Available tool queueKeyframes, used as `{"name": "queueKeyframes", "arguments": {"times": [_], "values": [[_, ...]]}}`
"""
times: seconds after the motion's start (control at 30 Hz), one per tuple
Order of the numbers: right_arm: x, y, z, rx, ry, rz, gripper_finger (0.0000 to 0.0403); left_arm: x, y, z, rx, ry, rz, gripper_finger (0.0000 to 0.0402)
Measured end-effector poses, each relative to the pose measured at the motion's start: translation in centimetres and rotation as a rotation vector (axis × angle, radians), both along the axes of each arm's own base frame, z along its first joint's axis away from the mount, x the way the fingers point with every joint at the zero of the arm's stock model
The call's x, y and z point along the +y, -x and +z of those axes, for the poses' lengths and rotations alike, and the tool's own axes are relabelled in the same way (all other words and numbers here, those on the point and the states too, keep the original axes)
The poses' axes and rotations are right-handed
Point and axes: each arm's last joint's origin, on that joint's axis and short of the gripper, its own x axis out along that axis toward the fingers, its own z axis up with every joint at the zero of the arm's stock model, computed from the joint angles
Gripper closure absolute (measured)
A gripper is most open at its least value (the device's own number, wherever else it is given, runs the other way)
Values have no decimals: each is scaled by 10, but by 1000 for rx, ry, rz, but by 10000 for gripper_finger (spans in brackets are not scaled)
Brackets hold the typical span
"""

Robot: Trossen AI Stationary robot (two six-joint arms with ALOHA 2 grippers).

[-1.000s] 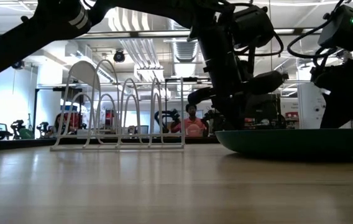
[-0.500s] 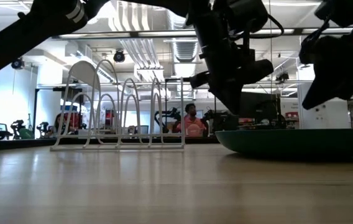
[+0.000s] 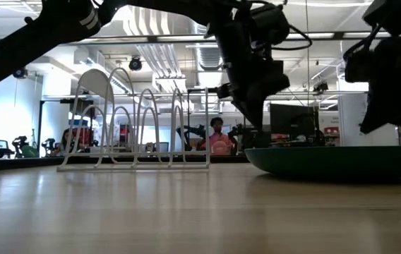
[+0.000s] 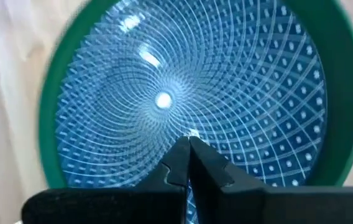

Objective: Sort dishes
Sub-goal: Put the blue patterned plate in the dish rack

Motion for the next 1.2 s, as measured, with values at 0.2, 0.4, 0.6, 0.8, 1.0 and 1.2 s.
{"name": "queueKeyframes", "arguments": {"times": [0.2, 0.4, 0.6, 0.8, 1.0, 1.2], "values": [[-1, -7, -10, 45, 49, -42, 402, -23, 0, 6, -8, 224, -286, 401], [0, -13, -23, 132, 82, -61, 402, -30, 5, 1, 40, 342, -243, 401], [0, -22, -34, 173, 122, -94, 403, -21, 18, -3, 164, 308, -63, 401], [-2, -29, -37, 130, 200, -173, 403, -20, 21, -6, 207, 292, -26, 402], [-10, -32, -38, 122, 212, -229, 403, -18, 21, -7, 201, 233, 14, 402], [-15, -32, -38, 130, 236, -232, 403, -21, 20, -10, 204, 269, 8, 402]]}}
